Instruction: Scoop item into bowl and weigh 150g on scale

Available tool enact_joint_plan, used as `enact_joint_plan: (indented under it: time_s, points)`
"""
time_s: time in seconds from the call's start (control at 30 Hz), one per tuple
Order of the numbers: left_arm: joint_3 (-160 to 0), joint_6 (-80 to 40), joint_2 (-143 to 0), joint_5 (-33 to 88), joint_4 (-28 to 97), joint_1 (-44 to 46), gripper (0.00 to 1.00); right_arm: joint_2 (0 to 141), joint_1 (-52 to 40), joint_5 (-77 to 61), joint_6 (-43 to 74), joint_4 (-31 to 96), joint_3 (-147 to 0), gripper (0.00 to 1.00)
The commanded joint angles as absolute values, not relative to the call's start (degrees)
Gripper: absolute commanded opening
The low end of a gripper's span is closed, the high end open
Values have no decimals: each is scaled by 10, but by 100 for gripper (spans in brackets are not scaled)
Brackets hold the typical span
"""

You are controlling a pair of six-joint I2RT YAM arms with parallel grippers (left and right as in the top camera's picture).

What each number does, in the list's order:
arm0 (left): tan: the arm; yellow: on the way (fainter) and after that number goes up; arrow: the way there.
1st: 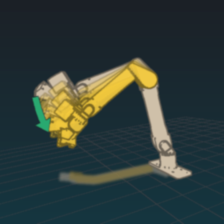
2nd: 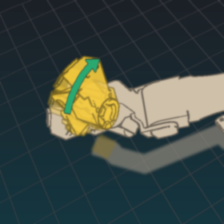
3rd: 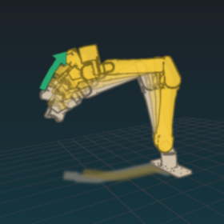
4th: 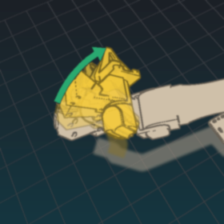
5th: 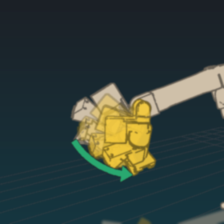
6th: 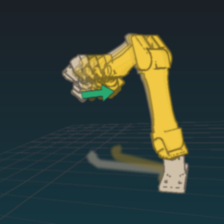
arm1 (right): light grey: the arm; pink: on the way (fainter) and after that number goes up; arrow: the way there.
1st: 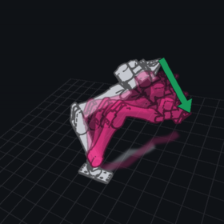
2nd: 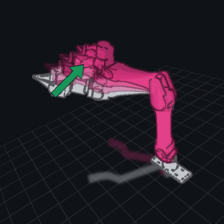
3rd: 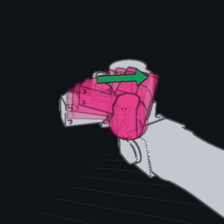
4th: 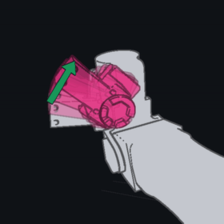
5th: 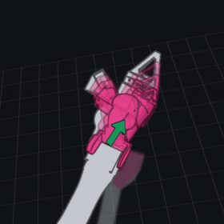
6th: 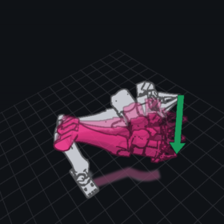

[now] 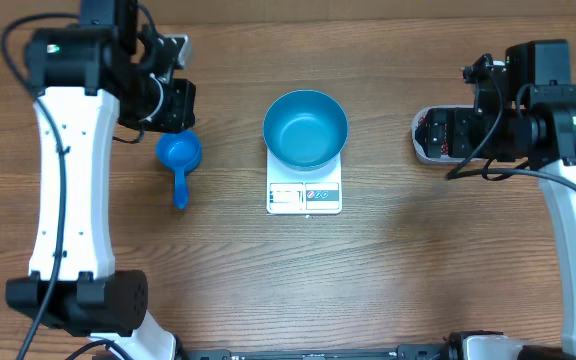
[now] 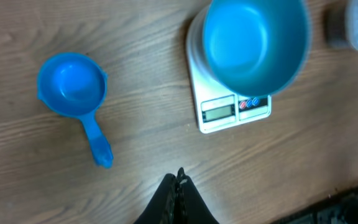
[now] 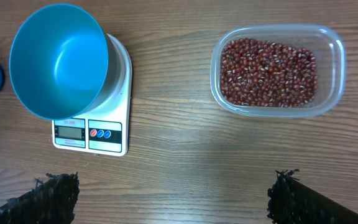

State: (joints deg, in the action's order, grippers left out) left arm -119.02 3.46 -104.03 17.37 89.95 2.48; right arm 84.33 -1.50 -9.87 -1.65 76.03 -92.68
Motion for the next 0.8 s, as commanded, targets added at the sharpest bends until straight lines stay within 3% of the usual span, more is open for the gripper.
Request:
enact_joint_plan:
  time_s: [0.0,0.17,0.2,0.23,0.27,0.3,0.33,0.77]
  points:
    - [-1122,-31,-1046,121,858,23,10,860,-13,-106,-15,757,-933,100]
    - [-1026,-100,-1046,30,800,23,20,885,-13,-106,-3,757,-929,100]
    - [-994,-106,-1046,28,783,23,40,895,-13,-106,1,757,-929,100]
    - [-971,-111,-1046,28,769,23,52,902,-13,-106,1,757,-929,100]
    - [-958,-117,-1046,28,760,23,58,905,-13,-106,1,757,-929,100]
    - [-949,-121,-1046,28,755,23,70,907,-13,-106,1,755,-929,100]
    - [-938,-122,-1046,28,748,23,98,908,-13,-106,1,753,-929,100]
    - [-797,-175,-1046,-15,588,22,100,912,-13,-106,1,750,-929,100]
